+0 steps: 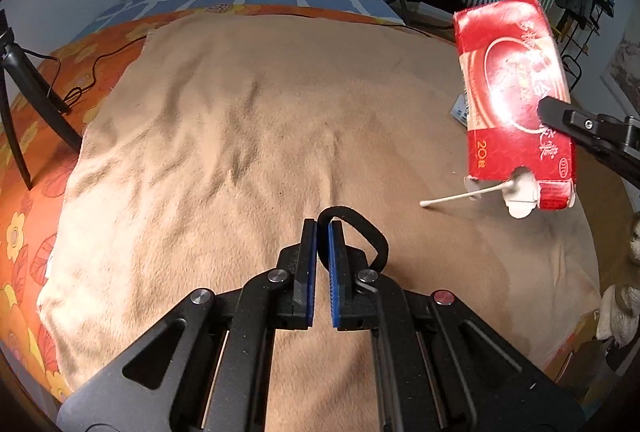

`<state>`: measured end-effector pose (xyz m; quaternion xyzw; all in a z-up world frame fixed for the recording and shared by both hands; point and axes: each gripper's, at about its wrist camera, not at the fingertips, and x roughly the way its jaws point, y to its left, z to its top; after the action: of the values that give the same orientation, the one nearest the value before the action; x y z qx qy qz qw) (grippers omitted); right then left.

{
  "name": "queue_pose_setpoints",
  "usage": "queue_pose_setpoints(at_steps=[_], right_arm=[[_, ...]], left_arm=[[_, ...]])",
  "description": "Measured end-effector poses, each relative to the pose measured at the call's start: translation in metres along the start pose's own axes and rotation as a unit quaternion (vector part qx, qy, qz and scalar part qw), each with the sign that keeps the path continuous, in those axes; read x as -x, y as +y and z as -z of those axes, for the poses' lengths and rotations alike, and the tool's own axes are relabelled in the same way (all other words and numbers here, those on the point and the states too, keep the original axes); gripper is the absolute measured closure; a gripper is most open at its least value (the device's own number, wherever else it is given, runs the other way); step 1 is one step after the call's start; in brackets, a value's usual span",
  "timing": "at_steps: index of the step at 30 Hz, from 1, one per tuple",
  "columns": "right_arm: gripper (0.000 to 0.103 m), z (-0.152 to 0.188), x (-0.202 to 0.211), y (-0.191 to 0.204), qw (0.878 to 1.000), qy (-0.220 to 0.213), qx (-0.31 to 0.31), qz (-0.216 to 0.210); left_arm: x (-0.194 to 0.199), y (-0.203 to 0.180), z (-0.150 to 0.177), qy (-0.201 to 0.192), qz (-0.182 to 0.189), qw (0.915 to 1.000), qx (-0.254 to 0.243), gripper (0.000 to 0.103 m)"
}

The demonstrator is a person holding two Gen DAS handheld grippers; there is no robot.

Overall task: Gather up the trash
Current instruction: 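Carry the hair tie and red box over to the blue basket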

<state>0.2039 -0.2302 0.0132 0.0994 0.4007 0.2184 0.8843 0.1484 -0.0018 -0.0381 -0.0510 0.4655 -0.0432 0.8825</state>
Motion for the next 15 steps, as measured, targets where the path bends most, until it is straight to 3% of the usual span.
queue_pose_setpoints(at_steps=[6,8,15], right_arm=[[0.089,0.001,0.035,0.022,0.998,-0.052,0.044,-0.005],[0.089,0.002,0.041,0.030,0.996,-0.056,0.066,0.007],[0.089,0.008,0.058,0.031,0.997,-0.055,0.050,-0.022]], left_arm=[[0.015,-0.004,-0.001,-0.011,0.007,0.9999,0.002,0.100],[0.018,-0.006,0.000,-0.013,0.008,0.9999,0.003,0.100],[0.034,-0.013,0.005,-0.019,0.016,0.9997,0.007,0.100]])
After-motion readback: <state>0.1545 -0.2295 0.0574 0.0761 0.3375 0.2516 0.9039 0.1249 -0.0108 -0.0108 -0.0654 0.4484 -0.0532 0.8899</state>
